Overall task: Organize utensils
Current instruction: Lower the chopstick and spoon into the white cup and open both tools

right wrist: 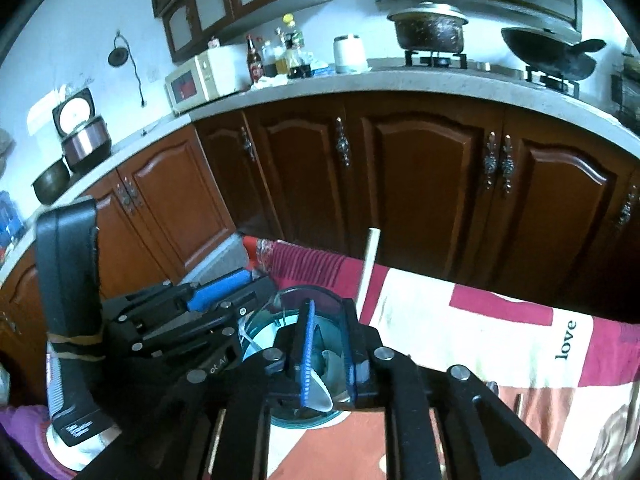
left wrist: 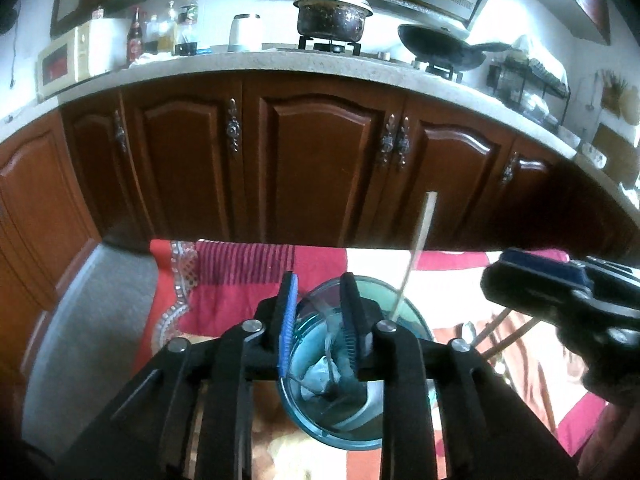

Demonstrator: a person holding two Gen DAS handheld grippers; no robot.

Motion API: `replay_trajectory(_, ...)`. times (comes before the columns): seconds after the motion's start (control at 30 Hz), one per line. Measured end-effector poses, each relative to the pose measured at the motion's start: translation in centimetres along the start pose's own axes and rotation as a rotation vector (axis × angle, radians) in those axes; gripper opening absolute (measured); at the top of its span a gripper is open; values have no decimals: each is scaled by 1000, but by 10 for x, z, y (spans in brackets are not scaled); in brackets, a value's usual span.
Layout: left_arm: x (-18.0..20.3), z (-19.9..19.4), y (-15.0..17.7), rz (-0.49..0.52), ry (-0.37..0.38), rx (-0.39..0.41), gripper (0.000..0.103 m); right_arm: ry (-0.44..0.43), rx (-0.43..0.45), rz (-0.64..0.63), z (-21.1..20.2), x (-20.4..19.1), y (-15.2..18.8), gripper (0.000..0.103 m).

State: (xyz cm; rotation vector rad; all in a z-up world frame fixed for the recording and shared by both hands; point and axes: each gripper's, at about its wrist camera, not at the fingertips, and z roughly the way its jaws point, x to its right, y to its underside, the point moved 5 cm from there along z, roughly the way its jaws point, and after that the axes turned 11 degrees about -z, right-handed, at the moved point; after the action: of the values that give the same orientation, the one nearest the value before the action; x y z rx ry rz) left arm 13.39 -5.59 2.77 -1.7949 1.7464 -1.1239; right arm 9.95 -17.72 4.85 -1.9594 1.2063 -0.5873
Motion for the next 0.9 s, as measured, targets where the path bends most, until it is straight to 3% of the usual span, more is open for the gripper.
replay_trajectory(0.03, 0, -3, -1, -5, 3, 4, 24, 2, 7, 4, -4, 0, -1, 30)
replay_trajectory(0.07, 1, -6, -2, -8, 5, 6, 25, 3, 22, 8, -11, 1, -1, 33)
replay_trajectory(0.27, 9, -32, -1, 0, 31, 27, 35, 15, 64, 11, -37, 2, -6, 33)
replay_trajectory(0.4, 20, -52, 3, 29, 42, 45, 38, 21, 92, 30, -56, 4, -1, 42)
replay_trajectory(0.63, 49, -85, 24, 88, 58, 71, 40, 54, 95, 39, -86, 6, 25, 42)
replay_trajectory(0.9, 91, -97, 58, 164, 87, 48, 40, 104, 74, 93, -116, 28, 70, 42)
